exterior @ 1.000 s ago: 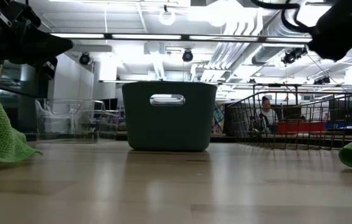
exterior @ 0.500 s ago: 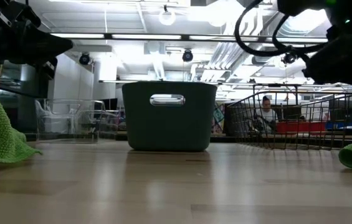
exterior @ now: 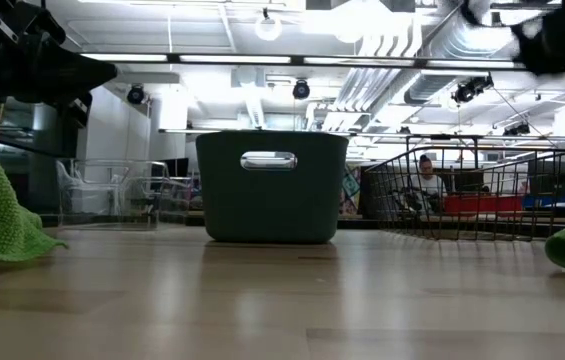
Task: Sort microfiber towel by color & place in baskets
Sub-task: Put the right pink microfiber cloth into the wire basket
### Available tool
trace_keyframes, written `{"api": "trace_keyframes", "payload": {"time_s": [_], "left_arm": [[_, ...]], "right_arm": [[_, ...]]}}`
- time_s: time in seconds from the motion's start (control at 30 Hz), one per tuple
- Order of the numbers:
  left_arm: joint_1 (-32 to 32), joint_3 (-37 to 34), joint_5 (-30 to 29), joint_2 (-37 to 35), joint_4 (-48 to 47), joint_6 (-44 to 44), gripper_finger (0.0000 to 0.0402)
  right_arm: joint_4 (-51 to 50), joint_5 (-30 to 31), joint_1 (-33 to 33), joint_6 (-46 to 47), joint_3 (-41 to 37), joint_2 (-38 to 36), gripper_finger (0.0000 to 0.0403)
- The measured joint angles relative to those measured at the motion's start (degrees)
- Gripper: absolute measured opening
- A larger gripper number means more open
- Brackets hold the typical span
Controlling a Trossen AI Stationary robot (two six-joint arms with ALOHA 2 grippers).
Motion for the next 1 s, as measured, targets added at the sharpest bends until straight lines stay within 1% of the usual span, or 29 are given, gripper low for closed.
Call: {"api": "trace_keyframes", "payload": {"time_s": [0.07,0.13,0.17,0.23,0.3,0.37,0.43,0.53,0.63,0.77,0.9,1.0], "left_arm": [[0.0,0.0,0.0,0.0,0.0,0.0,0.0000],[0.0,0.0,0.0,0.0,0.0,0.0,0.0000],[0.0,0.0,0.0,0.0,0.0,0.0,0.0000],[0.0,0.0,0.0,0.0,0.0,0.0,0.0000],[0.0,0.0,0.0,0.0,0.0,0.0,0.0000],[0.0,0.0,0.0,0.0,0.0,0.0,0.0000],[0.0,0.0,0.0,0.0,0.0,0.0,0.0000],[0.0,0.0,0.0,0.0,0.0,0.0,0.0000],[0.0,0.0,0.0,0.0,0.0,0.0,0.0000],[0.0,0.0,0.0,0.0,0.0,0.0,0.0000],[0.0,0.0,0.0,0.0,0.0,0.0,0.0000],[0.0,0.0,0.0,0.0,0.0,0.0,0.0000]], "right_arm": [[-4.1,3.2,0.0,-1.3,6.2,-1.8,0.0005],[-7.3,9.6,-0.1,-2.8,12.9,-3.6,0.0008],[-8.1,14.3,-0.3,-3.2,16.6,-4.7,0.0005],[-8.6,25.5,-0.6,-5.9,22.9,-6.9,0.0003],[-8.1,37.1,-1.0,-10.1,28.5,-8.8,0.0004],[-8.4,46.7,-2.2,-15.4,33.1,-10.4,0.0002],[-8.8,53.3,-4.3,-21.5,36.3,-12.0,0.0002],[-10.0,60.3,-9.1,-30.1,39.3,-14.4,0.0001],[-11.4,63.7,-15.3,-36.6,39.3,-16.9,0.0001],[-11.6,63.7,-23.5,-42.4,34.1,-20.0,0.0001],[-9.0,61.9,-29.8,-44.9,24.0,-22.9,0.0000],[-0.9,58.6,-33.2,-47.5,13.9,-25.6,0.0000]]}}
